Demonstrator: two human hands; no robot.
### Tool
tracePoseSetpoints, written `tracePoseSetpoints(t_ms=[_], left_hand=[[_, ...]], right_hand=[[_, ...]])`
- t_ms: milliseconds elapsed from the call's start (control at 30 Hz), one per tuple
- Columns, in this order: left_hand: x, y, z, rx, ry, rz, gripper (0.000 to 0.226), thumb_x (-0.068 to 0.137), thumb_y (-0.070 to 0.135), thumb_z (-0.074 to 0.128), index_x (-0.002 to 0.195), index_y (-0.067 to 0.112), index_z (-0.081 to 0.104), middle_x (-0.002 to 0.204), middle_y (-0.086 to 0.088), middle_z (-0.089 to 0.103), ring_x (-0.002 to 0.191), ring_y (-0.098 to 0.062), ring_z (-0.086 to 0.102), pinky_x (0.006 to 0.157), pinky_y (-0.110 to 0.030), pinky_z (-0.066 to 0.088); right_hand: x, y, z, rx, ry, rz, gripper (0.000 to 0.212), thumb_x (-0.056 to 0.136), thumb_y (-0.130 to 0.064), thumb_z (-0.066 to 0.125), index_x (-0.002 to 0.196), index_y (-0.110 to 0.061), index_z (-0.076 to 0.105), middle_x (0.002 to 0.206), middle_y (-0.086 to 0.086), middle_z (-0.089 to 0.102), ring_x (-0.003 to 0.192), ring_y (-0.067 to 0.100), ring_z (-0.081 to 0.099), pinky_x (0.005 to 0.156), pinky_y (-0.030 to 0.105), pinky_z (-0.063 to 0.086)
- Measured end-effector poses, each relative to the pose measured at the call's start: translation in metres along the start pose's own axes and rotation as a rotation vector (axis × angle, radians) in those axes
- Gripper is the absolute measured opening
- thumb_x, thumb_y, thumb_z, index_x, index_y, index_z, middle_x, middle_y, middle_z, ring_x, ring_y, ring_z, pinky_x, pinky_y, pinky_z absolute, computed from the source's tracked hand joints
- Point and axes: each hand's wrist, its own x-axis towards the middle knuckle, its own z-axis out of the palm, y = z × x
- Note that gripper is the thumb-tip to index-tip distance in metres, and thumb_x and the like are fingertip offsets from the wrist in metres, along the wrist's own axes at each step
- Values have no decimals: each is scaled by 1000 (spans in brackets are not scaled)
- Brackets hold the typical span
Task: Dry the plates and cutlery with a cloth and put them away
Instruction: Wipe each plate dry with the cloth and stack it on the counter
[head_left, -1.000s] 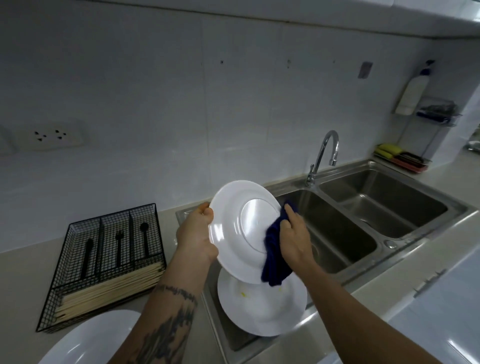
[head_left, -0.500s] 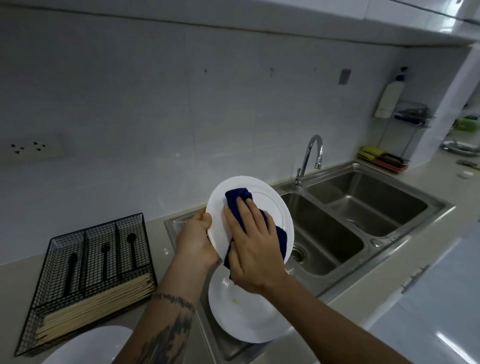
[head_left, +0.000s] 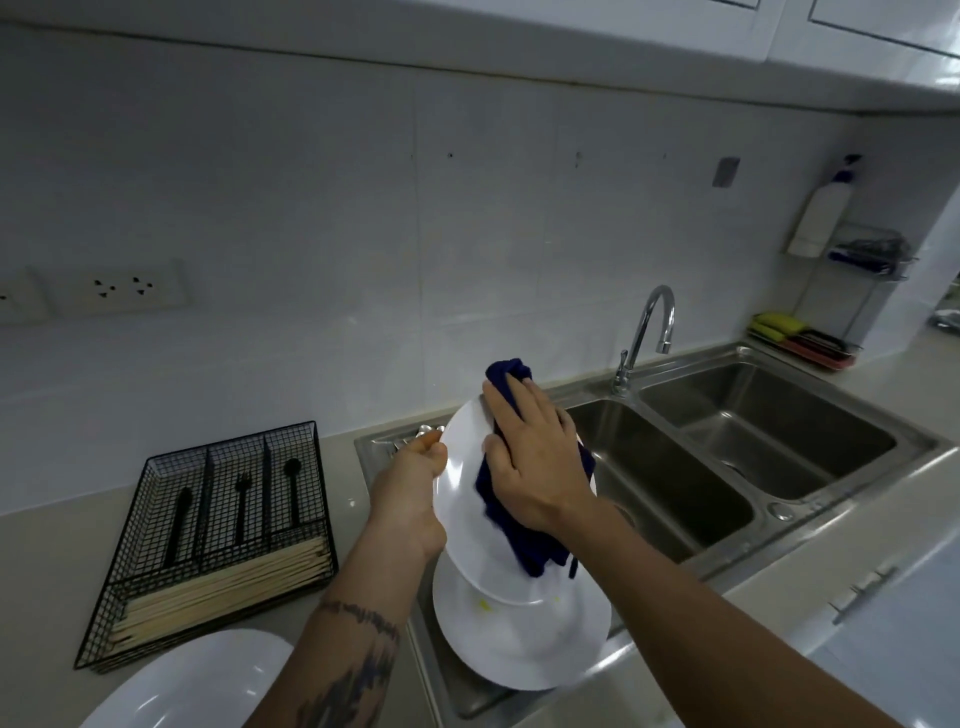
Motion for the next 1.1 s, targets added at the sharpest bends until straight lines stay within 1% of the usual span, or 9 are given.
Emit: tracePoseSetpoints(t_ms=[67, 233, 433, 567, 733, 833, 967, 1033, 1100], left_hand=[[-2, -1, 4, 14, -6, 20, 27, 95, 12, 58, 120, 18, 69, 119, -15, 69, 110, -37, 65, 94, -61, 51], [-5, -9, 14, 80, 0, 69, 25, 88, 12, 63, 108, 23, 74, 114, -9, 72, 112, -35, 65, 96, -57, 51], [-19, -14, 45, 215, -7, 141, 25, 95, 7, 56, 107, 21, 72, 107, -10, 74, 100, -35, 69, 88, -57, 56], [-29, -18, 65, 276, -3, 207, 25, 95, 5, 56, 105, 23, 71, 107, -9, 73, 102, -34, 68, 90, -54, 56], [-44, -14, 74, 336, 48, 380, 29, 92, 2, 58, 105, 25, 70, 100, -5, 71, 82, -23, 65, 81, -39, 56], [-50, -12, 73, 421, 38, 506, 35, 90, 0, 58, 102, 29, 71, 90, -7, 71, 71, -19, 61, 68, -32, 53], [-49, -15, 66, 415, 37, 621, 33, 94, -3, 53, 109, 23, 67, 72, 8, 69, 63, -5, 60, 56, -17, 50], [-49, -20, 60, 389, 73, 673, 34, 96, -4, 51, 115, 20, 65, 79, 5, 67, 69, -2, 60, 63, -14, 49], [-48, -28, 53, 333, 126, 699, 35, 97, -2, 50, 119, 21, 64, 95, 0, 65, 83, -3, 60, 78, -18, 48]], right_hand=[[1, 9, -2, 31, 23, 10, 60, 92, -36, 27, 151, -24, 22, 159, 2, 18, 146, 19, 14, 118, 46, 15], [-8, 46, -6, 223, 21, 235, 64, 91, -39, 21, 153, -21, 21, 159, 3, 20, 144, 20, 18, 115, 33, 13], [-8, 51, -25, 89, 43, 53, 66, 89, -41, 18, 153, -23, 22, 160, 2, 16, 146, 20, 13, 118, 43, 16], [-3, 66, -38, 67, 56, -46, 60, 92, -35, 29, 151, -23, 27, 159, 4, 21, 145, 21, 16, 119, 41, 15], [-6, 101, -45, 351, 25, 88, 56, 92, -36, 33, 147, -23, 34, 152, 3, 26, 134, 19, 24, 114, 34, 18], [-10, 111, -46, 485, 33, 115, 41, 94, -25, 41, 135, -27, 42, 130, -6, 33, 118, 13, 29, 108, 35, 27], [-5, 105, -47, 549, 129, 54, 28, 90, -9, 47, 110, -28, 49, 111, -10, 38, 108, 14, 36, 98, 33, 35], [-7, 96, -44, 564, 154, 24, 26, 91, -5, 47, 99, -29, 48, 105, -14, 39, 104, 11, 37, 92, 28, 36], [-15, 86, -38, 573, 178, -20, 27, 91, -3, 47, 94, -29, 48, 99, -19, 38, 100, 11, 37, 87, 24, 34]])
